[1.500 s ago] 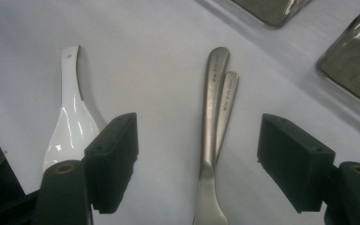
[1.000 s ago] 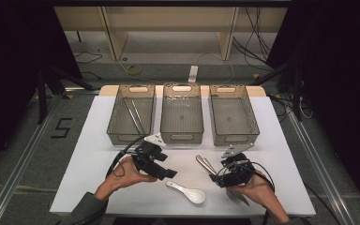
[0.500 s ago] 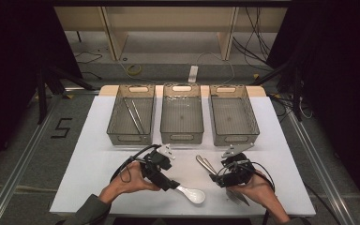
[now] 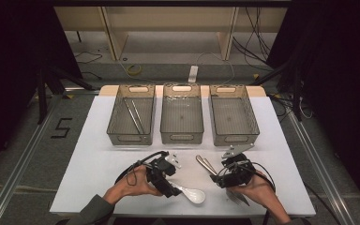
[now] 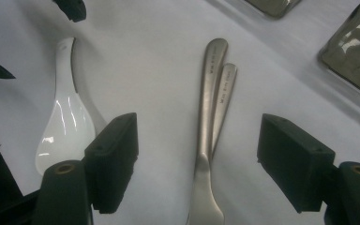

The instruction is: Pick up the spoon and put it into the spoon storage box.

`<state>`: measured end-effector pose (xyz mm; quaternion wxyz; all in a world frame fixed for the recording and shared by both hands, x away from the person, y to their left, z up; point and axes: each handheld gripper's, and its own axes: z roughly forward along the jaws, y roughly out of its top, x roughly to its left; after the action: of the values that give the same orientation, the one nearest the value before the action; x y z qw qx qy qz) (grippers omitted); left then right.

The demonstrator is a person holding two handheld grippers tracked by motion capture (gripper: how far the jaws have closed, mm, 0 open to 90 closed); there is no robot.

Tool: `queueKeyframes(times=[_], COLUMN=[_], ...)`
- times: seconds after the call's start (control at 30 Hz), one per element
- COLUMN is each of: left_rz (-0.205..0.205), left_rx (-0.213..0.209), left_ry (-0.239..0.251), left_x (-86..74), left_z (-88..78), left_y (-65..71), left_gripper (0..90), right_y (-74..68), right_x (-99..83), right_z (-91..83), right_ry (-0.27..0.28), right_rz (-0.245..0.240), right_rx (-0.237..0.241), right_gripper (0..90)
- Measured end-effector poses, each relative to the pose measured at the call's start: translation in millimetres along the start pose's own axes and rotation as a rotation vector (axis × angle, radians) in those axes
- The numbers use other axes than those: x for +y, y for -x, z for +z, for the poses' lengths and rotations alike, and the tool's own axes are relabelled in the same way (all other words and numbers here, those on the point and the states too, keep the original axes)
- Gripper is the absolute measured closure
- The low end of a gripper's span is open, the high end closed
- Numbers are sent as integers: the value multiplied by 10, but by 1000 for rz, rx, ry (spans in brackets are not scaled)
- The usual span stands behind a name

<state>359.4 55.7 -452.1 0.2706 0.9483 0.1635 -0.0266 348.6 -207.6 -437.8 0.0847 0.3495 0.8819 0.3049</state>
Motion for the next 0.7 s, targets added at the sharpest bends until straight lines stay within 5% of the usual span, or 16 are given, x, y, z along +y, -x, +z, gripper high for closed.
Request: queueKeyframes(times=[0.47, 0.7], left_rz=[68, 113], left_rx=[2, 45], left_ry=[-68, -104], left_x=[6, 12], left_z=[165, 190], left_y=[52, 79], left_gripper=[371, 476], right_y=[-39, -36], right_x=[16, 15], right_z=[9, 7], right_ry=[-5, -10], right_rz=[-10, -3], right_rx=[1, 4], right_gripper=[301, 301])
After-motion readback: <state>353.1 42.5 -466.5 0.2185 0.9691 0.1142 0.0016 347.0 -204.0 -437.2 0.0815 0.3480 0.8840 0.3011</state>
